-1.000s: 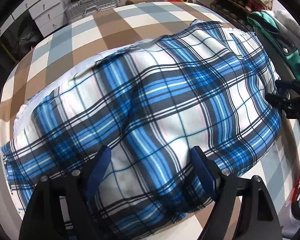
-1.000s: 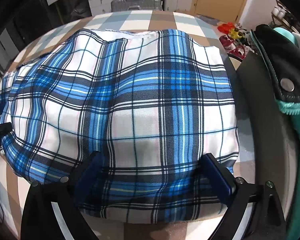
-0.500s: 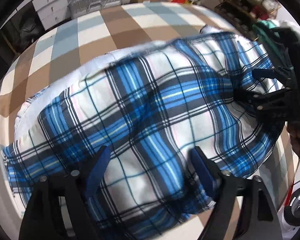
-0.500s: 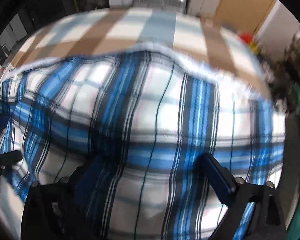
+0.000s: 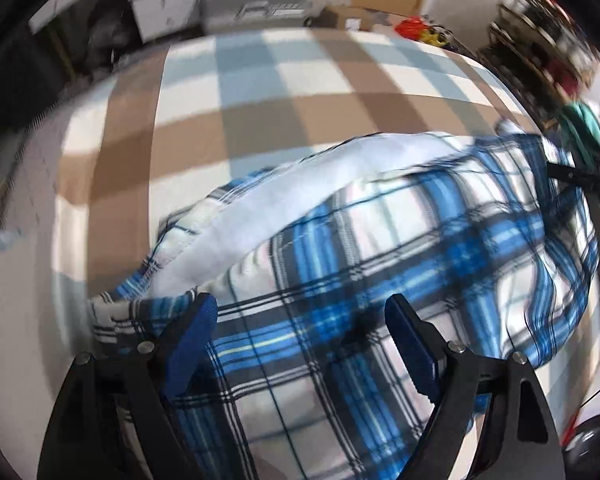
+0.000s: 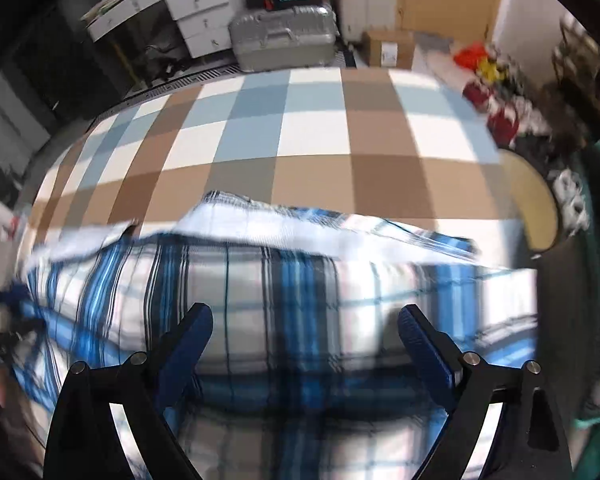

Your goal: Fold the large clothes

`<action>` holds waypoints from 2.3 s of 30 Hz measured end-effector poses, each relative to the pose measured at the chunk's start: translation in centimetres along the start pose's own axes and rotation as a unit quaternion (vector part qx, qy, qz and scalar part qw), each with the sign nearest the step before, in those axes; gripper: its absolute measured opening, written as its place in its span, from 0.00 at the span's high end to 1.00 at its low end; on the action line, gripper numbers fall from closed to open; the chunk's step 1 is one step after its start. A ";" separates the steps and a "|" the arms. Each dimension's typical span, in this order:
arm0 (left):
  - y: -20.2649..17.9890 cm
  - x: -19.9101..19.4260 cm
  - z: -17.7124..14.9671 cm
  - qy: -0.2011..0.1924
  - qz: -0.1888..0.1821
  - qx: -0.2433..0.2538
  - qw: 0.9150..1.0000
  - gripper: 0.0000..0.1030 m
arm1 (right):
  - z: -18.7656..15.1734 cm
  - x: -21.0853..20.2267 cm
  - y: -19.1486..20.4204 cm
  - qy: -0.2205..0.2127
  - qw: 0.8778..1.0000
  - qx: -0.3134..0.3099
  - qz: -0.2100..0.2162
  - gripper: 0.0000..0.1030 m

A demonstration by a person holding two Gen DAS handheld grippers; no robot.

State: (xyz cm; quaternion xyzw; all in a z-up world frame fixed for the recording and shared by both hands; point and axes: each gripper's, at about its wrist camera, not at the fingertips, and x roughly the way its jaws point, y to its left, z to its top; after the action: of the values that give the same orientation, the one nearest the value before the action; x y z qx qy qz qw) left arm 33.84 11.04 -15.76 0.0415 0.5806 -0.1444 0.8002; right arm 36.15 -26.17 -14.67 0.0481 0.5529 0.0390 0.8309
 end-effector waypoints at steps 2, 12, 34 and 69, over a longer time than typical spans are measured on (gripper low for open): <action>0.3 0.5 -0.1 -0.001 0.013 0.003 1.000 0.19 | 0.3 1.1 1.5 0.024 0.999 -0.004 -0.043 0.08; 0.4 -2.7 -0.5 -0.030 -0.003 -0.003 1.000 0.21 | 0.5 -0.6 1.1 0.016 1.000 0.021 -0.010 0.18; 2.5 -2.4 -4.3 -0.021 0.002 -0.007 1.000 0.20 | -2.9 1.5 16.2 0.035 0.991 -0.129 0.019 0.14; -2.6 -1.5 -6.6 0.004 -0.010 0.031 0.999 0.17 | -13.5 -3.4 -3.5 -0.015 0.998 -0.034 -0.050 0.00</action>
State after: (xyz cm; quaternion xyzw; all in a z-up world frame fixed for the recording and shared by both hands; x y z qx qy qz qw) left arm 26.60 10.43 -16.23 0.0613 0.5790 -0.1699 0.7950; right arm 22.39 -29.56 -17.17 -0.0077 0.5408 0.0158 0.8410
